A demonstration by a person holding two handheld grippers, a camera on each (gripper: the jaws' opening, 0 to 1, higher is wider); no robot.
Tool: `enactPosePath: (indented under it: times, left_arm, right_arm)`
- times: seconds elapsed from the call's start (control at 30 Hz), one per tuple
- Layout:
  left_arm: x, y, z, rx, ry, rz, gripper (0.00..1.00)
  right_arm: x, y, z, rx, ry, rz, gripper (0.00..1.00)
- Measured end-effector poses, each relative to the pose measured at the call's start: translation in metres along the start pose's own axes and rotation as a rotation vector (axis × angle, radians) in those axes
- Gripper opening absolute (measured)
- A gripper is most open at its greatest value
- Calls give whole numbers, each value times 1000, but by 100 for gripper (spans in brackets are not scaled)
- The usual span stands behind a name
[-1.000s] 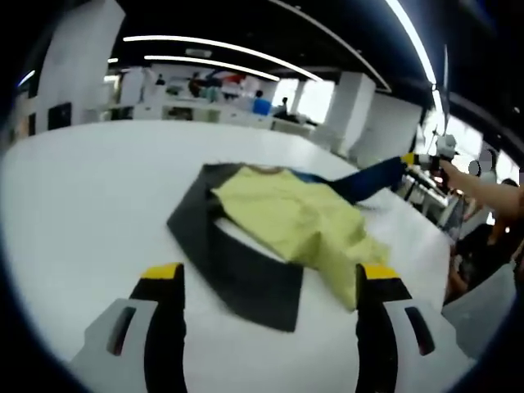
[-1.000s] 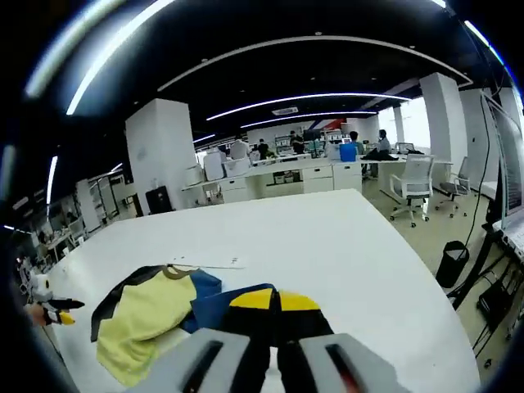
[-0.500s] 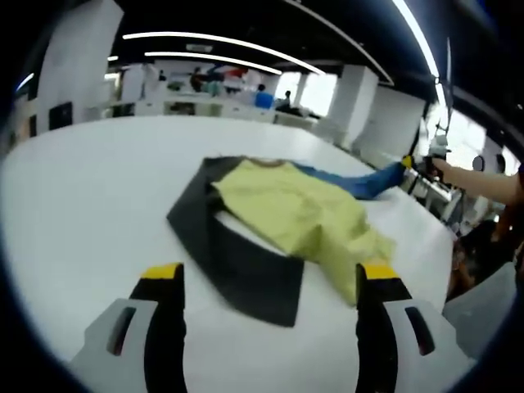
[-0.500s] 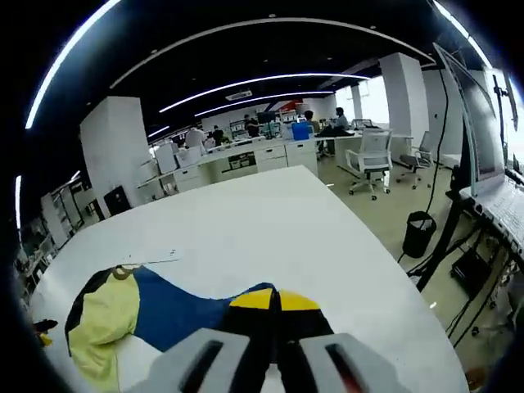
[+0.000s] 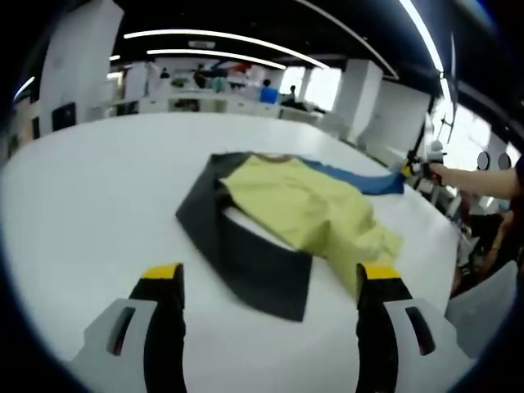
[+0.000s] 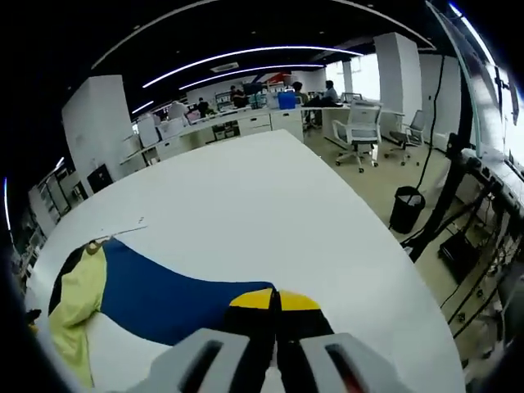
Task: Fold the garment on the visible template until the final outline fits inside the template.
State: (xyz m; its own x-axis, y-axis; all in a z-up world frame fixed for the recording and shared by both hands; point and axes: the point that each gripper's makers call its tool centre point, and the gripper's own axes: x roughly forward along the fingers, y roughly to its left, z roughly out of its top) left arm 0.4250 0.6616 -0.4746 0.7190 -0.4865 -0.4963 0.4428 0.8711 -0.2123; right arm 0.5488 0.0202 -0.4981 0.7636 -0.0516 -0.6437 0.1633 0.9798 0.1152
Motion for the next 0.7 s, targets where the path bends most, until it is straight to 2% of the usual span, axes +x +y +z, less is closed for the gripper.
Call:
enactPosePath:
  times: [0.13, 0.37, 0.7]
  left_arm:
    - [1, 1, 6, 8, -4, -1, 83]
    - [-1, 2, 15, 24, -15, -4, 84]
    - [-4, 4, 15, 23, -11, 0, 84]
  right_arm:
    - [11, -7, -12, -23, 52, -11, 0]
    - [12, -5, -22, -38, 76, -15, 0]
    - [13, -5, -31, -63, 89, -13, 0]
